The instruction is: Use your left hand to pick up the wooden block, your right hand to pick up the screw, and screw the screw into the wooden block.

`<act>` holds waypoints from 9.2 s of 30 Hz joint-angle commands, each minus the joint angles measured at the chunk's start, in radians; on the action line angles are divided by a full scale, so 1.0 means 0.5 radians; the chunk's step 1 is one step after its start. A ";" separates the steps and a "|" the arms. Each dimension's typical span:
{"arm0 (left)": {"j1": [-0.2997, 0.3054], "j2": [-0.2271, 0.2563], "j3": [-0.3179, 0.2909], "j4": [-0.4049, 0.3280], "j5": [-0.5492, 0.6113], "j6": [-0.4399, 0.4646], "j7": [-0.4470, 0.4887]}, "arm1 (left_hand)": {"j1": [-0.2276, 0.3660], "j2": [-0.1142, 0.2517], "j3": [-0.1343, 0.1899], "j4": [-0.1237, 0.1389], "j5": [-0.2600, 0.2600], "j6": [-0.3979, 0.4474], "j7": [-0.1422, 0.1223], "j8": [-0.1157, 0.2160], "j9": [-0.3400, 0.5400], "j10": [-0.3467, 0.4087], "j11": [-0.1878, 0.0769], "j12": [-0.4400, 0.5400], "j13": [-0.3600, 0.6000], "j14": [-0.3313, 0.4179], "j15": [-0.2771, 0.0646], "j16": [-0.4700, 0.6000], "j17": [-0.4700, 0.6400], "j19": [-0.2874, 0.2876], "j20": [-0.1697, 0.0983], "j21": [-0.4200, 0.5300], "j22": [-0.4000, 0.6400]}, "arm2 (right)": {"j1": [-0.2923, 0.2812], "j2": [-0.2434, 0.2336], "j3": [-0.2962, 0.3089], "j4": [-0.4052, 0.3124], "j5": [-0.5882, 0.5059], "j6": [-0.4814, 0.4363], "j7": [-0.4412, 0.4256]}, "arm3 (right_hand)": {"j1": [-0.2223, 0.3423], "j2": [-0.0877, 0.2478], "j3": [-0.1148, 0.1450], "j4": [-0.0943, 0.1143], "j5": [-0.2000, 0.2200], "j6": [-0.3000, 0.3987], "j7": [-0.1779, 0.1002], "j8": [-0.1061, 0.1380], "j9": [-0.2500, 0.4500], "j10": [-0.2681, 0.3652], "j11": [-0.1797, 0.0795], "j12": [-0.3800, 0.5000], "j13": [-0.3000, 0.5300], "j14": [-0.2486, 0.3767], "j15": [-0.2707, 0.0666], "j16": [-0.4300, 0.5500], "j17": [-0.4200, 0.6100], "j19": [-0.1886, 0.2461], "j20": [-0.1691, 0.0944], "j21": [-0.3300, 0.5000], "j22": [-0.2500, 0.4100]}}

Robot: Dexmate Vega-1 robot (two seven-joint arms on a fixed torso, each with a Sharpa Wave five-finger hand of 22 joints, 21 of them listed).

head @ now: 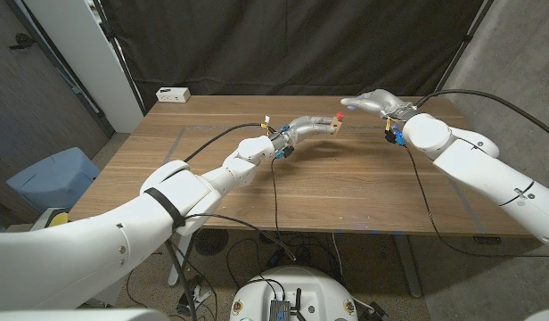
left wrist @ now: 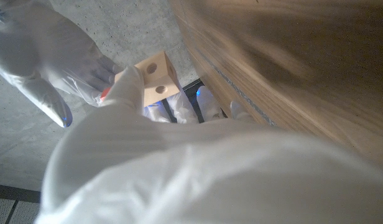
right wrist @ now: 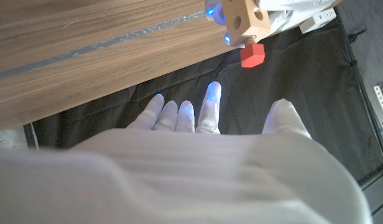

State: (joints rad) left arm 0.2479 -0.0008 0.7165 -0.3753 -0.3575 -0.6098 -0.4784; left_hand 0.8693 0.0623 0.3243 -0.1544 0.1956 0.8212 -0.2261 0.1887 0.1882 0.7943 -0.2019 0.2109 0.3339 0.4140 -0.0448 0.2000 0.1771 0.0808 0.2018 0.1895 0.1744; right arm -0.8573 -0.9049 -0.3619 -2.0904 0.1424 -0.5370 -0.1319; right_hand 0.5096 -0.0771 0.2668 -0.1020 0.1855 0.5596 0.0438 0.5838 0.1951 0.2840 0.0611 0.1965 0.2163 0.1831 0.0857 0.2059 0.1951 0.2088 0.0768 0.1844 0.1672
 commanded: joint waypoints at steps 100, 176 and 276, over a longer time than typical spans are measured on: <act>0.224 -0.119 -0.165 -0.054 -0.145 -0.151 0.202 | -0.040 0.012 0.023 0.008 0.009 0.030 0.004 0.015 0.010 0.007 -0.005 0.012 0.011 -0.009 -0.054 0.002 0.005 -0.014 0.007 0.012 0.007 | -0.314 0.801 0.009 0.666 0.765 1.314 -0.438 | -0.241 0.149 -0.030 -0.009 0.049 -0.127 -0.147 -0.607 -0.036 -0.822 0.057 -0.050 -0.062 -0.760 0.145 -0.059 0.011 -0.344 0.109 -0.003 0.010; 0.349 -0.054 -0.146 -0.235 -0.169 -0.134 0.229 | -0.041 0.018 0.032 0.007 0.009 0.037 0.004 0.014 0.009 0.019 -0.005 0.014 0.013 -0.005 -0.056 0.004 0.006 -0.006 0.001 0.014 0.007 | -0.441 0.750 -0.013 0.443 0.717 1.195 -0.525 | -0.256 0.214 -0.008 -0.030 0.053 0.072 -0.165 -0.660 -0.038 -0.792 0.057 -0.010 -0.072 -0.780 0.142 -0.021 0.005 -0.322 0.121 0.018 0.009; 0.209 -0.169 -0.204 0.015 -0.201 0.050 0.162 | -0.050 0.021 0.055 0.006 0.010 0.042 0.004 0.016 0.010 0.034 -0.002 0.014 0.018 0.014 -0.060 0.002 0.004 0.004 -0.001 0.015 0.007 | -0.489 0.675 -0.091 0.214 0.540 0.911 -0.673 | -0.242 0.266 0.022 -0.066 0.052 0.183 -0.184 -0.744 -0.037 -0.719 0.034 -0.003 -0.073 -0.720 0.129 0.000 0.003 -0.245 0.116 0.026 0.009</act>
State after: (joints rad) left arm 0.3585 -0.0837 0.6139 -0.3708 -0.4611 -0.5982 -0.3950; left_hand 0.8502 0.0727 0.3443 -0.1530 0.1965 0.8193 -0.2242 0.1887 0.1880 0.8015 -0.2018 0.2120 0.3403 0.4139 -0.0448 0.2000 0.1771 0.0807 0.2018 0.1895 0.1744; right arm -1.1012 -0.5617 -0.4002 -1.9696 0.4231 -0.0641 -0.4671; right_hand 0.3860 0.0439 0.2750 -0.1324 0.2042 0.6414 -0.0467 0.2160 0.1748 -0.0856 0.0769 0.1924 0.1772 -0.1718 0.1553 0.1973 0.1957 0.0805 0.1305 0.1973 0.1698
